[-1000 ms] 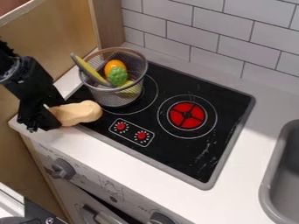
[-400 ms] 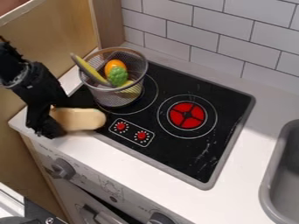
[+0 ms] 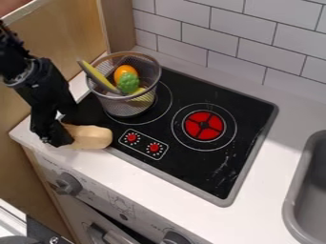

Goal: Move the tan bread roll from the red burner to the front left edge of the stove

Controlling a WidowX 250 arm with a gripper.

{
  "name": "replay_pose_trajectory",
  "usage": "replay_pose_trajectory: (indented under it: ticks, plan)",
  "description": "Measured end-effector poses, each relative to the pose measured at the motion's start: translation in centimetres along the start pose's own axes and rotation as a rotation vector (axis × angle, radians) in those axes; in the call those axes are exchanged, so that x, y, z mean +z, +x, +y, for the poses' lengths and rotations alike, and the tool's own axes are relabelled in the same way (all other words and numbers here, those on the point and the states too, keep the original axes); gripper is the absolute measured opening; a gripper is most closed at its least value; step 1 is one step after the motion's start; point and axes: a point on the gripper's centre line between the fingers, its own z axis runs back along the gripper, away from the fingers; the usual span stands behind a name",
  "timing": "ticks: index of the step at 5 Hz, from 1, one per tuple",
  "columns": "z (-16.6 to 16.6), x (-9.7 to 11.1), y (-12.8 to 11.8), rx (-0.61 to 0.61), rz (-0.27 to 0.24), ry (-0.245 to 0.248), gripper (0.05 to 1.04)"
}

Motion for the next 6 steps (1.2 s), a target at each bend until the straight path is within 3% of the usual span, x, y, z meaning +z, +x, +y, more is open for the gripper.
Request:
replay_pose_trajectory:
  ticks: [4,6]
  plan:
    - [-0.2,3.7,2.9,0.043,0.112,-0.021,0.995]
    - [-1.7,6.1,5.6,0.124,0.155,-0.022,0.995]
